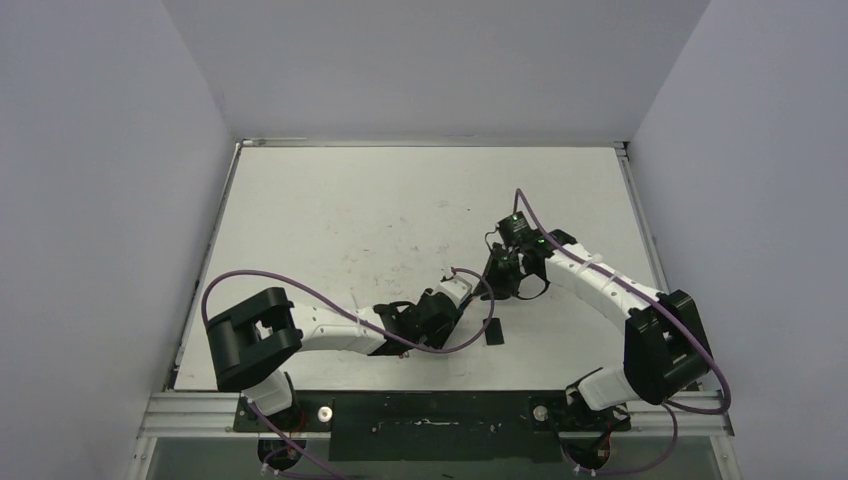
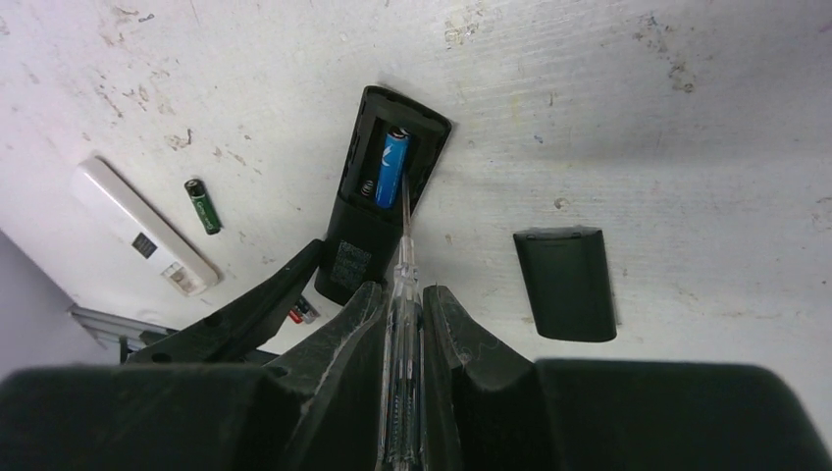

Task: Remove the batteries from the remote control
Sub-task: Unload the battery from the remote control.

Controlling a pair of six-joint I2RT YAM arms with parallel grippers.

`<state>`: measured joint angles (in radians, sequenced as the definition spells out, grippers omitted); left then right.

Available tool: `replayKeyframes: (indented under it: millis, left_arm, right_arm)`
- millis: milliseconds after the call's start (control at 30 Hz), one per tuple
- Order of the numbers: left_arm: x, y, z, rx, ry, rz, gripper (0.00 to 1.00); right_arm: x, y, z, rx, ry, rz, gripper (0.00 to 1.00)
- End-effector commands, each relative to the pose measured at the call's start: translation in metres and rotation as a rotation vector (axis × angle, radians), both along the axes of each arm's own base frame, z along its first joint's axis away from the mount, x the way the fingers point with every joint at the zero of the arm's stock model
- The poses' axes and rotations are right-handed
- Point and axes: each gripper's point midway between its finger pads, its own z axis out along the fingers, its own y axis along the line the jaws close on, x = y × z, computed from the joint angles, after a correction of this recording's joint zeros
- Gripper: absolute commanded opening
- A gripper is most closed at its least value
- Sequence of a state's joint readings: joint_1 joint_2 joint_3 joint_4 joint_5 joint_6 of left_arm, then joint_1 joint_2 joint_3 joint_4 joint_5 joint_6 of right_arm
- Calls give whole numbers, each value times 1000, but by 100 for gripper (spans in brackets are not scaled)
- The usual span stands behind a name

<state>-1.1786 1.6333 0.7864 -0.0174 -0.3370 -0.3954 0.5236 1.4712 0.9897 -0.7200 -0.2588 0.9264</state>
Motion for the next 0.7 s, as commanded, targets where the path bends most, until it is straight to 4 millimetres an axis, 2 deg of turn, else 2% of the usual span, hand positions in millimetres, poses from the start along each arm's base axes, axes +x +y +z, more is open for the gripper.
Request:
replayKeyframes:
  millis: [0, 133, 267, 667]
  left_arm:
    - [-8, -15, 6, -31, 17, -51, 38]
    - [-10, -22, 8, -67, 29, -57, 35]
    - [-11, -20, 6, -66, 38, -51, 34]
    - [-21, -17, 5, -96, 79, -60, 33]
  right_arm:
    - [3, 5, -3, 128, -49, 39, 5]
    - [-8, 10, -13, 186, -35, 105, 5]
    - [-13, 1, -26, 194, -27, 81, 5]
    - [-3, -5, -23, 320, -140, 77, 5]
